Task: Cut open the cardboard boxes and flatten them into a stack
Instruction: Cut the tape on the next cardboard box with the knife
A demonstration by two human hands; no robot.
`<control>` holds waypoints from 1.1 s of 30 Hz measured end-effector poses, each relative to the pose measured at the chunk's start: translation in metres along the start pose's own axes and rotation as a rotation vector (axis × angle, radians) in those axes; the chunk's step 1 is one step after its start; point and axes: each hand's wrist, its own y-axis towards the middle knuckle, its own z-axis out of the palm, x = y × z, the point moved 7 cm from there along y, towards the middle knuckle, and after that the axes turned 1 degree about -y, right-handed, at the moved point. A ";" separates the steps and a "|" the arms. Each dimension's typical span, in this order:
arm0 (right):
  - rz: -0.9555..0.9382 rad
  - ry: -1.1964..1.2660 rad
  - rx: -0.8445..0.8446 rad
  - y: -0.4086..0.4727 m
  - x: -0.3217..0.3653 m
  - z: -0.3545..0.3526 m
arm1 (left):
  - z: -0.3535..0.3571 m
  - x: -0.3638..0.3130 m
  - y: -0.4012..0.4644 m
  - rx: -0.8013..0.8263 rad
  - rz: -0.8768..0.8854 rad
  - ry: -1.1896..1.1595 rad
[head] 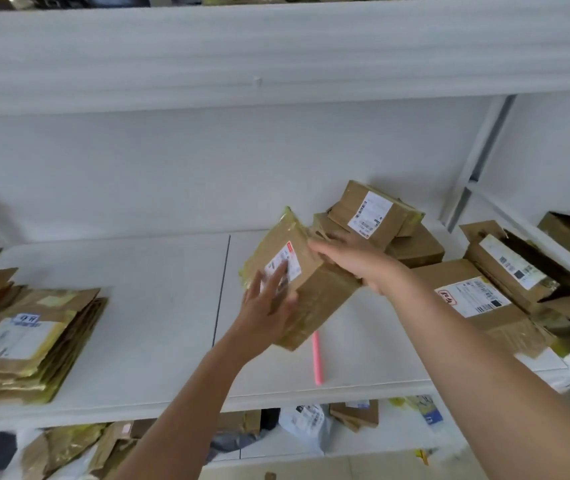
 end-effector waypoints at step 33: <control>-0.068 0.104 0.027 0.048 -0.117 0.072 | -0.010 0.084 -0.016 -0.119 -0.666 -0.325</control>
